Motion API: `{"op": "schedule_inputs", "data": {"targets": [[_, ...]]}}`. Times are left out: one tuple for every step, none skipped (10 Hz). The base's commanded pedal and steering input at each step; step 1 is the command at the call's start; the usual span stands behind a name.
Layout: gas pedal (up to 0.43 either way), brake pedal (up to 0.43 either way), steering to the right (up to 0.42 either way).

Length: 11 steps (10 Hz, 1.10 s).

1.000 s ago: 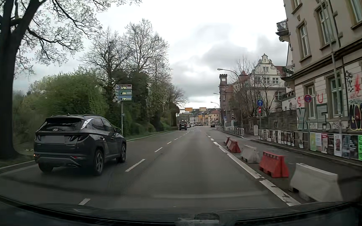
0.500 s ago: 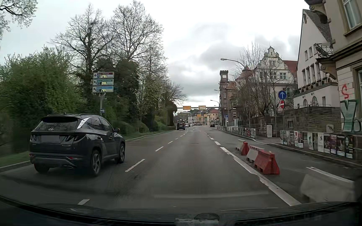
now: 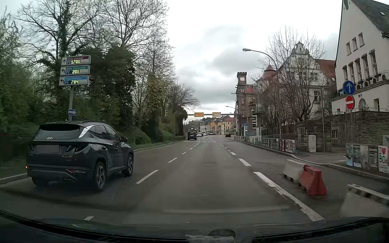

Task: Follow the waypoints while adhering to traffic rules and regulations

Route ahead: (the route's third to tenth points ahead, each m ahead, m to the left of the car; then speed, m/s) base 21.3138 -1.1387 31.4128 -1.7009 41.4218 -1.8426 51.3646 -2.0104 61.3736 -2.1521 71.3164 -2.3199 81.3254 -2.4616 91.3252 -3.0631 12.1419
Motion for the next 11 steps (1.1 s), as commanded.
{"op": "schedule_inputs", "data": {"targets": [[0.110, 0.000, 0.006], [0.110, 0.000, 0.006], [0.110, 0.000, 0.006], [0.110, 0.000, 0.006], [0.110, 0.000, 0.006], [0.110, 0.000, 0.006], [0.110, 0.000, 0.006], [0.110, 0.000, 0.006], [0.110, 0.000, 0.006], [0.110, 0.000, 0.006], [0.110, 0.000, 0.006]]}}
